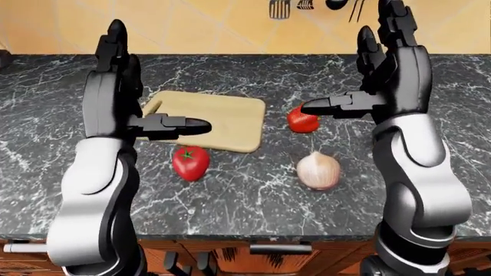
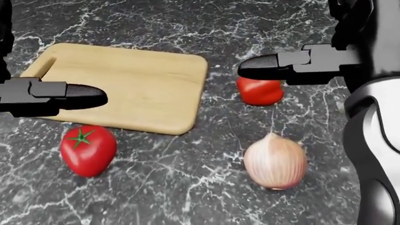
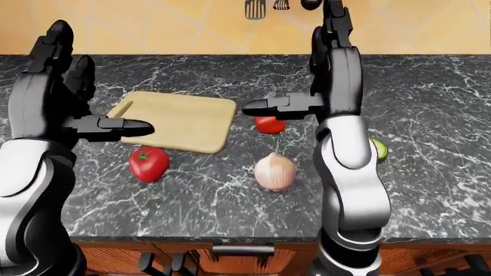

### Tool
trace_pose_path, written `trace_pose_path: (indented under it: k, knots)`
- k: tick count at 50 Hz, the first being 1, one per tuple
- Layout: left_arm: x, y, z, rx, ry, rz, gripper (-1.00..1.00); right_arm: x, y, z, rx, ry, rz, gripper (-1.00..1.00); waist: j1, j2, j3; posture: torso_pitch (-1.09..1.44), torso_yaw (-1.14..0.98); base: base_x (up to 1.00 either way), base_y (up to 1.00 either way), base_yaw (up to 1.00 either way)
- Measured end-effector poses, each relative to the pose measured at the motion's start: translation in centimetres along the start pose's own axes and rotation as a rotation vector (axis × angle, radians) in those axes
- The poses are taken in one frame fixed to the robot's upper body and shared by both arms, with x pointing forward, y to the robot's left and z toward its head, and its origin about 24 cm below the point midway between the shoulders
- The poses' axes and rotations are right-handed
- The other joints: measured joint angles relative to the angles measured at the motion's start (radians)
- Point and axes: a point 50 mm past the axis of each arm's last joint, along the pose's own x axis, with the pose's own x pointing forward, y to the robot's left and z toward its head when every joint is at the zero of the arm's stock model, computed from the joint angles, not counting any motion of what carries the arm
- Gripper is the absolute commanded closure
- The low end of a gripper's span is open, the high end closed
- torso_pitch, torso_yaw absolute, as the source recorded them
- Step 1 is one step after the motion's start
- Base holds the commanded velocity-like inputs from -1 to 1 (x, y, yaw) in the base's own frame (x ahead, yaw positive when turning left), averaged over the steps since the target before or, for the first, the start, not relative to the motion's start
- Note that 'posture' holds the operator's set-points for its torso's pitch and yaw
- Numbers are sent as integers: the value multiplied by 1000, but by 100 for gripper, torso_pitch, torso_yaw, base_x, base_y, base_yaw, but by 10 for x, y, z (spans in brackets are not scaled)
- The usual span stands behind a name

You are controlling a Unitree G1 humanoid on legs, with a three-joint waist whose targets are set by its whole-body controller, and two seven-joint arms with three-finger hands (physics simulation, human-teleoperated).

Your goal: Place the avocado, onion, tomato and bell pepper on the cutting board.

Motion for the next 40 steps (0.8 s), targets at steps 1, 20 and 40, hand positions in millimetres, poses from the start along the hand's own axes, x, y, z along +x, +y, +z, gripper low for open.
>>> trace_pose_path:
  k: [1, 20, 40]
  knots:
    - [-2, 0, 1, 2, 0, -4, -100, 0, 0, 1, 2, -3, 0, -100, -1, 1, -1, 0, 0, 0, 0, 0]
    - [-24, 5, 8, 34, 33, -56, -100, -8, -5, 14, -6, -23, 15, -100, -5, 2, 7, 0, 0, 0, 0, 0]
    - [-26, -4, -13, 47, 98, -113, -100, -35, -18, 16, -39, 0, -6, -100, 2, -8, 7, 0, 0, 0, 0, 0]
